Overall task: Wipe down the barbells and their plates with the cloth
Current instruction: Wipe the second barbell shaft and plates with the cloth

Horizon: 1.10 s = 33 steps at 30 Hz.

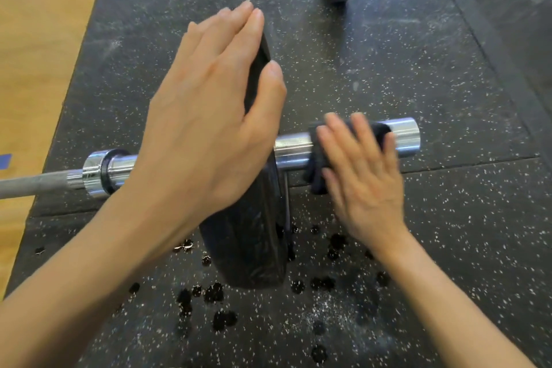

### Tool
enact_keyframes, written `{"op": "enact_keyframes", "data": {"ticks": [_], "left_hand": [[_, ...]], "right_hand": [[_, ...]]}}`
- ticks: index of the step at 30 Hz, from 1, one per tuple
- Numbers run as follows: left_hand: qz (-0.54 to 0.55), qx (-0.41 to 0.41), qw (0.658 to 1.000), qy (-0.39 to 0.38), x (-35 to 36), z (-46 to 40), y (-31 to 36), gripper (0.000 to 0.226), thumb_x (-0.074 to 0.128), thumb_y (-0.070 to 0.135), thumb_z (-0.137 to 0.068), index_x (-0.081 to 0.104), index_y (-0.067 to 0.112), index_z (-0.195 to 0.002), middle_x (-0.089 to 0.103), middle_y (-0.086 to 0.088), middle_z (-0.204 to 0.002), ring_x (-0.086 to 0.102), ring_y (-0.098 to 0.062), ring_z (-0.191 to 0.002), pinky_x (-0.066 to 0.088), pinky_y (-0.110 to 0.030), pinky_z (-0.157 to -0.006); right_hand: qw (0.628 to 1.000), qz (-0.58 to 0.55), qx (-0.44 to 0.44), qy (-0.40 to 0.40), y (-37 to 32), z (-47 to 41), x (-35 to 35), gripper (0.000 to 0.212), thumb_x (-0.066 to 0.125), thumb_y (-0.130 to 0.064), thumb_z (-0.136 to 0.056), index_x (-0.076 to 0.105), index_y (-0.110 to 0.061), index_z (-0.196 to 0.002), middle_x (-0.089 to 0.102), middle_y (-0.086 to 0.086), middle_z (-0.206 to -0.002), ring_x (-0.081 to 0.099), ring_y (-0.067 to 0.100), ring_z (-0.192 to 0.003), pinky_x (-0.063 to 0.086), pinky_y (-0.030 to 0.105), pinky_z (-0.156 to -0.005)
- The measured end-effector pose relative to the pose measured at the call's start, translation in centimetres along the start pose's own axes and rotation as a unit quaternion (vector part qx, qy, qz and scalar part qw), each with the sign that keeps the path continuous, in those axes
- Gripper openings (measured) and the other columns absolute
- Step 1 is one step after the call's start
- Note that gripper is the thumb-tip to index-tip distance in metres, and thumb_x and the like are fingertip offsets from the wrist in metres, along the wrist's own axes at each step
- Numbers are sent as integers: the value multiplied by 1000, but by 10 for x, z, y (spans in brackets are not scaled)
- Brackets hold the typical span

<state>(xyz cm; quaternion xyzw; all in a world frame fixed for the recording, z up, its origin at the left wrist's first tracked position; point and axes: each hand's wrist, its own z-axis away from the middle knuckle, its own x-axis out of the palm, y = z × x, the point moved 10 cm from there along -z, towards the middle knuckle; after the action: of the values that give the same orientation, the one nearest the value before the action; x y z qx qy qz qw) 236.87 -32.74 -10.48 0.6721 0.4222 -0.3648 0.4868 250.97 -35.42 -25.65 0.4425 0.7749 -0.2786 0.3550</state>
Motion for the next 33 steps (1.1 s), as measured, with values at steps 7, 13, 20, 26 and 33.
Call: {"op": "enact_keyframes", "data": {"ticks": [7, 13, 20, 26, 33], "left_hand": [[-4, 3, 1000, -17, 5, -23, -6, 65, 28, 41, -96, 42, 12, -152, 38, 1, -159, 28, -11, -146, 7, -3, -105], [-27, 28, 999, 22, -10, -34, -3, 53, 33, 32, -105, 45, 4, -148, 51, -15, -147, 38, -23, -136, 21, -36, -121], [-3, -3, 1000, 18, 4, -36, -11, 57, 28, 34, -102, 41, 8, -151, 45, -8, -154, 37, -23, -142, 24, -43, -121], [-10, -7, 1000, 7, 3, -47, -15, 55, 24, 32, -102, 43, 9, -148, 45, -3, -154, 37, -20, -140, 23, -37, -120], [-17, -4, 1000, 23, 4, -35, -12, 58, 23, 33, -102, 39, 10, -153, 39, -4, -158, 33, -18, -145, 16, -31, -122]], "right_hand": [[993, -64, 98, 27, -11, -8, 10, 50, 39, -17, -106, 31, -8, -154, 31, 11, -162, 16, 32, -152, -5, 50, -124], [999, -10, 28, 20, 26, -15, 10, 50, 31, -24, -110, 22, -10, -157, 27, 9, -163, 8, 22, -154, -3, 47, -124], [995, -78, 58, 13, -21, -32, 28, 53, 47, -9, -103, 32, -6, -155, 32, 11, -162, 12, 26, -153, 0, 51, -125], [990, -3, 140, 32, 54, -26, 12, 50, 30, -21, -109, 29, -7, -157, 29, 10, -164, 17, 32, -154, -1, 51, -124], [996, -66, 41, -35, -20, -44, 26, 49, 38, -17, -107, 36, -8, -155, 32, 8, -163, 21, 29, -153, 3, 50, -126]]}}
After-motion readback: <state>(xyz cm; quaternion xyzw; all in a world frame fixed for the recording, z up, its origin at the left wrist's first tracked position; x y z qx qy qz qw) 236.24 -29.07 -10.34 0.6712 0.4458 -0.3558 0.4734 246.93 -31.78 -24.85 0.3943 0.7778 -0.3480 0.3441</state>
